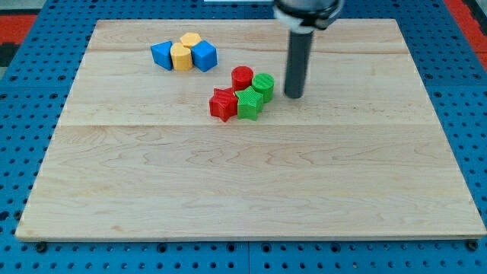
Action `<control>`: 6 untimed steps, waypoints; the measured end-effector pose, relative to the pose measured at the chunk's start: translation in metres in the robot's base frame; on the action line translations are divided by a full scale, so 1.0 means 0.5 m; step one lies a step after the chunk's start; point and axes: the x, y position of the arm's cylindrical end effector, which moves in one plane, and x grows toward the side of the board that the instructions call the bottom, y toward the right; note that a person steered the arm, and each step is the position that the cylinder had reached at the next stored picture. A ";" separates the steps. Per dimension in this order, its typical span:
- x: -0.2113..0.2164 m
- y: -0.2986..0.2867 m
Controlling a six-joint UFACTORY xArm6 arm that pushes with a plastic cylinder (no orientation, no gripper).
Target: Move the red circle into the red star
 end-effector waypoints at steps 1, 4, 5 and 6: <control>-0.076 -0.059; -0.064 -0.229; -0.085 -0.319; -0.030 -0.422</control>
